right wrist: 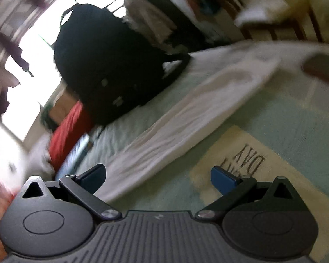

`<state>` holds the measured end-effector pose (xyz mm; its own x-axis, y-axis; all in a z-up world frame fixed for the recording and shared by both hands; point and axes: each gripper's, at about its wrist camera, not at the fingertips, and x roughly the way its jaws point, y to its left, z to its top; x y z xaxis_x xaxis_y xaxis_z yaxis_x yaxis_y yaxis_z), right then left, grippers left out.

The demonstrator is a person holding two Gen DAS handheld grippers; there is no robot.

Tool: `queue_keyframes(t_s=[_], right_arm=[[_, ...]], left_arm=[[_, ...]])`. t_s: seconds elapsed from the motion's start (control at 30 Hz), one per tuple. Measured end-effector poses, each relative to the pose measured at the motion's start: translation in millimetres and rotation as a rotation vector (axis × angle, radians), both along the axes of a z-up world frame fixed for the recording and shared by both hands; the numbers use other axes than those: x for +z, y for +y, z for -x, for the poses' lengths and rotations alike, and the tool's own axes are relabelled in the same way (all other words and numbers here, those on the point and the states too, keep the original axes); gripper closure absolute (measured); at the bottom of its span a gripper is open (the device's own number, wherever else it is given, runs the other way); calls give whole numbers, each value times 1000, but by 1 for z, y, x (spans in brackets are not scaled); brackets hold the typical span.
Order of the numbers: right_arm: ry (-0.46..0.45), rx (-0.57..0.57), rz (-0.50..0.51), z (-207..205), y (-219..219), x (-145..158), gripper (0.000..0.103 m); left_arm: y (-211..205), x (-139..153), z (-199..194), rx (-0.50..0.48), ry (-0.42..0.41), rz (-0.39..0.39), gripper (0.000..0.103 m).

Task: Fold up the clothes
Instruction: 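Roll the right gripper and move it to the other sleeve cuff, then grasp the sleeve cuff with the right gripper and lift it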

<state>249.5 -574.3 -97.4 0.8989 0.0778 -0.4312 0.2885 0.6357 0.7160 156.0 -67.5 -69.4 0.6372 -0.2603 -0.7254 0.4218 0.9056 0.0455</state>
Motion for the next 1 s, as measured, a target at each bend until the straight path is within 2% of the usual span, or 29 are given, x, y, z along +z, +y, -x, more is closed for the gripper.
queue_keyframes(t_s=[0.17, 0.43, 0.67, 1.0], right_arm=[[-72, -65, -43, -12, -13, -12, 0], [-63, -74, 129, -45, -7, -16, 0], [-121, -89, 111, -57, -26, -21, 0], [-141, -72, 100, -70, -36, -21, 0]], left_arm=[[-4, -2, -5, -5, 6, -11, 1], [-8, -3, -7, -15, 10, -14, 1], [-15, -2, -5, -13, 9, -29, 1], [-17, -1, -2, -19, 8, -32, 1]])
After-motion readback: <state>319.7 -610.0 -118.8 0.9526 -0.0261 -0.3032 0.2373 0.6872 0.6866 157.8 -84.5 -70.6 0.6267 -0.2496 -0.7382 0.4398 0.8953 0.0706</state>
